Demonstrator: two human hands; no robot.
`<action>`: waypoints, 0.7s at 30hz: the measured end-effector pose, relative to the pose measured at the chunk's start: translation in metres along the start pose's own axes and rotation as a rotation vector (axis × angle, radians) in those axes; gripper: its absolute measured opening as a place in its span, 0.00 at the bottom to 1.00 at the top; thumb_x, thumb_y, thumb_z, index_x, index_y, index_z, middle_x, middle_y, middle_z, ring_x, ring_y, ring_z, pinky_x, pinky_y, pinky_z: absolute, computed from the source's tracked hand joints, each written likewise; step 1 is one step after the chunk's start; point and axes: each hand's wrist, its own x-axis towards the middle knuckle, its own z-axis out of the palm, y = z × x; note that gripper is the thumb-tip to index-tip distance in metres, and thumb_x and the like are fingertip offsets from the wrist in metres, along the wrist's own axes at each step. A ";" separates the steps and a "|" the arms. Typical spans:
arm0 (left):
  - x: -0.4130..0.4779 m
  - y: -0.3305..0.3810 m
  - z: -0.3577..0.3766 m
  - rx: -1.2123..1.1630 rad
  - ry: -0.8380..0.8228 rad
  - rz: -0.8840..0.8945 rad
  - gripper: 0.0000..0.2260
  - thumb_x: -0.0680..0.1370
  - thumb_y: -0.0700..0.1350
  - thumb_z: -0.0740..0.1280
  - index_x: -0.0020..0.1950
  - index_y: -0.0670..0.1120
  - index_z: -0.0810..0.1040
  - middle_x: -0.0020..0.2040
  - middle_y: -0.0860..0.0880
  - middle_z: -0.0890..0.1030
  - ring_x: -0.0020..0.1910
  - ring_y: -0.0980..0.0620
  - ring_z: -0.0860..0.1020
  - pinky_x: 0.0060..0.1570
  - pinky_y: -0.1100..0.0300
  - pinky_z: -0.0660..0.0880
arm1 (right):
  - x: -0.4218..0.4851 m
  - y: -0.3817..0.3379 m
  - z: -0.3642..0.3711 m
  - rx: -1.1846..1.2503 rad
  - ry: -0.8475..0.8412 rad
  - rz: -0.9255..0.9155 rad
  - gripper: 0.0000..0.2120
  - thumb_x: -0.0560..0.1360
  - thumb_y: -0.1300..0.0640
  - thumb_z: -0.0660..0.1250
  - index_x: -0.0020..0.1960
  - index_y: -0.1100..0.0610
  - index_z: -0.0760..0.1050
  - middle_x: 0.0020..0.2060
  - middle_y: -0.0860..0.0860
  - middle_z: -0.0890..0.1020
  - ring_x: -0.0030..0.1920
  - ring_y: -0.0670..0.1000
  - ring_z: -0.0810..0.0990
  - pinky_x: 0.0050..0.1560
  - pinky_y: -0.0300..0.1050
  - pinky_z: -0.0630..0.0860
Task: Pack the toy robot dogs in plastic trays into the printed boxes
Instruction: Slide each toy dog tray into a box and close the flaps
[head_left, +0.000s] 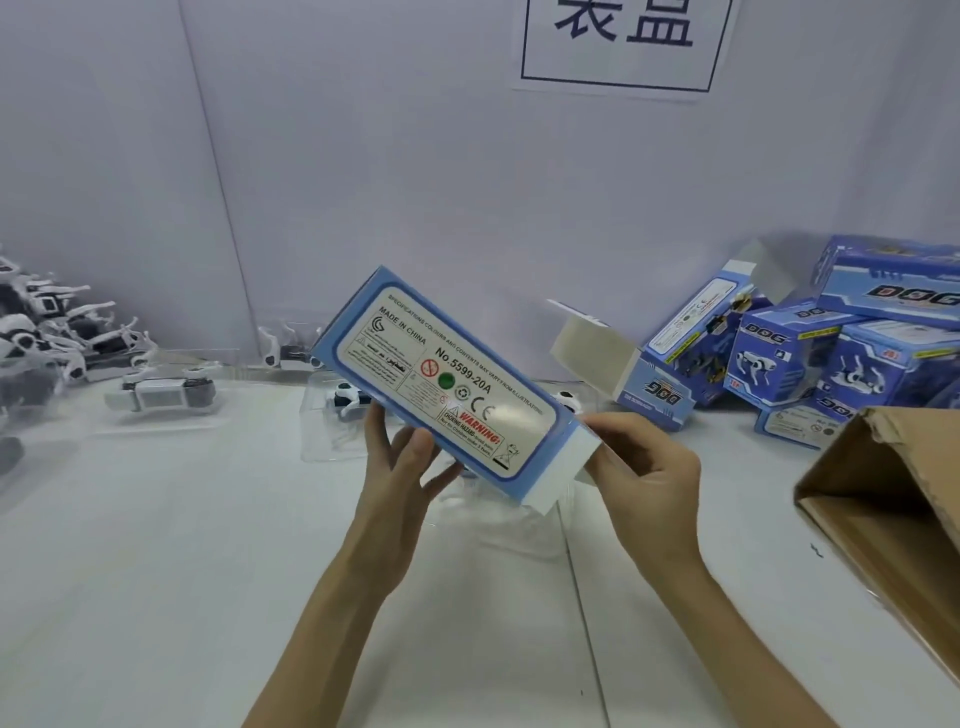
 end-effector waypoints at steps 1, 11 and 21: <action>0.000 0.000 0.000 -0.015 -0.012 -0.008 0.58 0.56 0.66 0.82 0.79 0.55 0.56 0.62 0.48 0.80 0.64 0.45 0.79 0.64 0.39 0.75 | 0.000 0.002 0.001 -0.001 -0.015 0.018 0.18 0.74 0.69 0.72 0.48 0.44 0.84 0.42 0.45 0.86 0.44 0.47 0.85 0.47 0.42 0.81; 0.002 0.006 -0.005 -0.332 0.149 -0.017 0.31 0.69 0.61 0.72 0.69 0.51 0.73 0.58 0.47 0.83 0.59 0.46 0.81 0.52 0.43 0.81 | -0.003 0.006 0.001 0.074 -0.165 0.019 0.21 0.80 0.48 0.57 0.61 0.59 0.80 0.59 0.49 0.84 0.64 0.51 0.79 0.66 0.43 0.70; 0.002 0.010 -0.023 -1.028 0.202 -0.162 0.45 0.68 0.65 0.73 0.74 0.36 0.65 0.66 0.33 0.76 0.65 0.28 0.75 0.61 0.33 0.74 | -0.009 0.054 -0.009 -0.788 -0.562 0.208 0.30 0.71 0.29 0.66 0.68 0.42 0.70 0.80 0.45 0.55 0.80 0.44 0.48 0.74 0.44 0.49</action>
